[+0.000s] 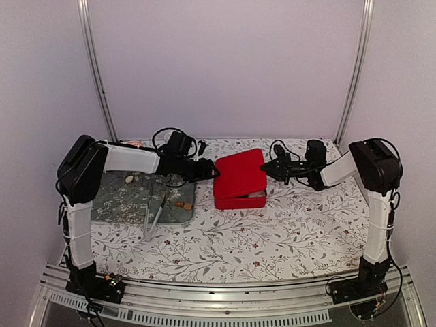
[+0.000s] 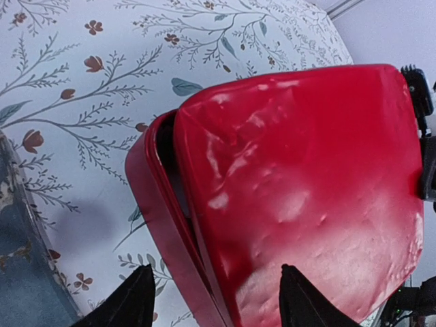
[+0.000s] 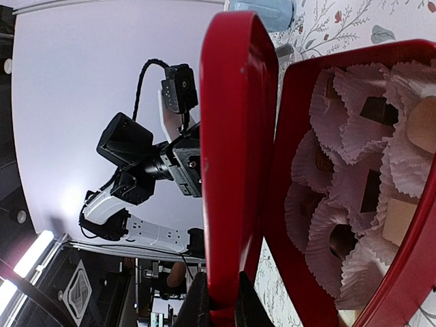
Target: Pack the chocolate
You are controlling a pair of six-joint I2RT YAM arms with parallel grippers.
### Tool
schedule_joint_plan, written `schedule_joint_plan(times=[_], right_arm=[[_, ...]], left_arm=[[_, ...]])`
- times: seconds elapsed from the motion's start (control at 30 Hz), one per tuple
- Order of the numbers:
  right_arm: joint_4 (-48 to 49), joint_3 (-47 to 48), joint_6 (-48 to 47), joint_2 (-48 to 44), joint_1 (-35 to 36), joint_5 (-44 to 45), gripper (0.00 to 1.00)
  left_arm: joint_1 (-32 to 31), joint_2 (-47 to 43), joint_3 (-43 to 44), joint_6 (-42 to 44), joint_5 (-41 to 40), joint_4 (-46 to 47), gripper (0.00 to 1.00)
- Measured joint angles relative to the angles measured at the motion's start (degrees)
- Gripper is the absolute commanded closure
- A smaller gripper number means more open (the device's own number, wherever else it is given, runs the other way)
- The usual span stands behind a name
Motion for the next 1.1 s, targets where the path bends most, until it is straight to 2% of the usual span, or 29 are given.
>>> schedule_joint_plan(times=[0.13,0.3,0.53,0.63,0.73,0.93,1.1], right_arm=[[1.1,0.0,0.8,1.2,-0.4,-0.5,0.85],[1.2,0.3,1.0,3.0,-1.0,-0.4,0.74],[1.0,0.6,1.0,3.7,-2.5,0.6,0.54],[0.1,1.3,0.5,3.7,-3.0,0.9,0.49],[-4.5,2.5,-2.3,3.7,-3.5,2.4,0.45],[-23.3,5.3,-16.0,2.0,-4.5,10.9,0.31],[-36.7,8.8,-27.6,0.0,-4.3,15.9,0.29]], left_arm=[[-0.1,1.5,0.7,0.3,0.3,-0.9,0.53],[-0.2,2.4,1.6,0.6,0.9,-1.0,0.59],[-0.3,3.2,2.1,0.9,1.5,-1.0,0.62],[-0.3,3.5,2.2,0.9,1.7,-1.0,0.63],[-0.3,3.6,2.3,1.0,1.7,-1.3,0.63],[-0.4,3.7,2.5,1.1,1.8,-1.9,0.64],[-0.4,3.7,2.6,1.0,1.8,-1.9,0.61]])
